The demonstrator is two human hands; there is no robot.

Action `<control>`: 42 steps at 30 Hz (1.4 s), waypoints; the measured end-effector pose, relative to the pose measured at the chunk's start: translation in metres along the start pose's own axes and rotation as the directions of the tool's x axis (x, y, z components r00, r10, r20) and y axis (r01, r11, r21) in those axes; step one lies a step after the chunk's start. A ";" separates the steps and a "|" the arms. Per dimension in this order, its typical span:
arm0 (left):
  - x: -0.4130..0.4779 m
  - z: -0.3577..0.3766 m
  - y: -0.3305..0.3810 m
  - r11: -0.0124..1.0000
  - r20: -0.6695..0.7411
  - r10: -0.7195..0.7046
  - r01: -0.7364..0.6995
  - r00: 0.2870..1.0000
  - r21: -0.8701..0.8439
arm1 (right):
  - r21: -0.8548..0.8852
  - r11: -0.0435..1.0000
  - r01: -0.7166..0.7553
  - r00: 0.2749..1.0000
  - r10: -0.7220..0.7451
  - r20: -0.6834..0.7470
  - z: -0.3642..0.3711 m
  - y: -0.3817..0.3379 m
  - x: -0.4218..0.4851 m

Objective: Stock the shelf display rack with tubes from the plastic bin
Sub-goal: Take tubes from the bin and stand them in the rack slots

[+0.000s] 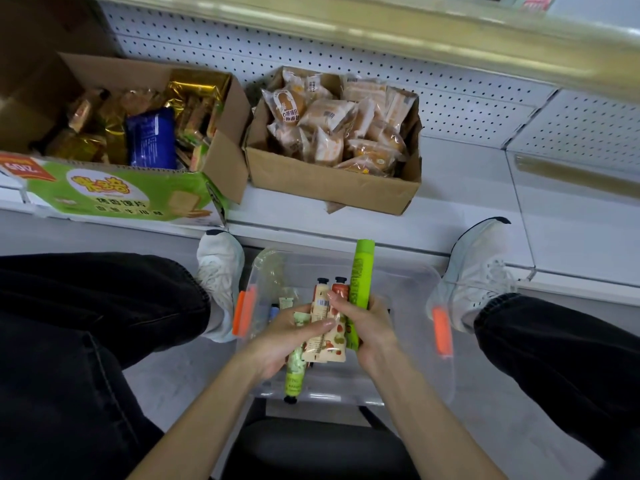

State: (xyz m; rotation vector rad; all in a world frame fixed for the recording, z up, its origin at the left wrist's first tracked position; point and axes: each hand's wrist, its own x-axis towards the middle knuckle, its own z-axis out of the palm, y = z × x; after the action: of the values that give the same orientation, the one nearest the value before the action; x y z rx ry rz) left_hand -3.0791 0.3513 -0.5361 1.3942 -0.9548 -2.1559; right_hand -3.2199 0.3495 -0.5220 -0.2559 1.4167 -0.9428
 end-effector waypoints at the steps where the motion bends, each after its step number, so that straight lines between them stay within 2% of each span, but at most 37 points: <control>1: 0.000 0.000 -0.001 1.000 -0.008 0.003 -0.002 1.000 0.005 | -0.005 1.000 -0.002 1.000 0.002 -0.001 0.001 0.002 0.000; 6: -0.005 -0.006 -0.007 1.000 -0.025 0.008 -0.008 1.000 0.021 | -0.004 1.000 0.006 1.000 -0.005 0.014 0.003 0.009 -0.002; 10: -0.006 -0.009 -0.007 0.998 -0.029 0.009 -0.011 1.000 -0.063 | -0.022 1.000 0.003 0.999 -0.002 0.043 0.002 0.010 0.000; 16: -0.006 -0.014 0.000 0.989 -0.074 0.031 -0.041 0.997 -0.141 | -0.152 0.988 0.031 0.992 -0.012 0.124 -0.005 0.005 0.000; 20: -0.003 -0.012 0.014 0.990 -0.068 0.036 -0.045 0.997 -0.133 | -0.267 0.956 0.119 0.983 -0.075 0.169 -0.009 -0.007 -0.003; 24: 0.000 -0.003 0.046 0.989 -0.055 0.098 -0.104 0.994 -0.106 | -0.321 0.928 0.189 0.973 -0.134 0.186 -0.014 -0.039 -0.012; 30: -0.008 0.020 0.125 0.968 -0.009 0.251 -0.251 0.968 -0.017 | -0.419 0.846 0.331 0.940 -0.257 0.224 -0.020 -0.127 -0.041; 33: -0.021 0.032 0.164 0.950 0.013 0.310 -0.310 0.951 0.041 | -0.374 0.830 0.413 0.904 -0.322 0.282 -0.022 -0.169 -0.065; 37: -0.045 0.049 0.205 0.918 0.015 0.394 -0.395 0.919 0.032 | -0.347 0.780 0.521 0.837 -0.386 0.388 -0.026 -0.212 -0.107; 42: -0.077 0.065 0.248 0.880 -0.009 0.473 -0.471 0.881 0.060 | -0.339 0.668 0.663 0.748 -0.607 0.266 -0.031 -0.267 -0.148</control>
State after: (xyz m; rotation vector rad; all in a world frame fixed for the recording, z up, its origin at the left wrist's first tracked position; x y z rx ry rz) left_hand -3.1137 0.2519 -0.2900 1.0639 -1.2089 -1.7526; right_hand -3.3367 0.2938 -0.2435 -1.1909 1.4101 -1.1449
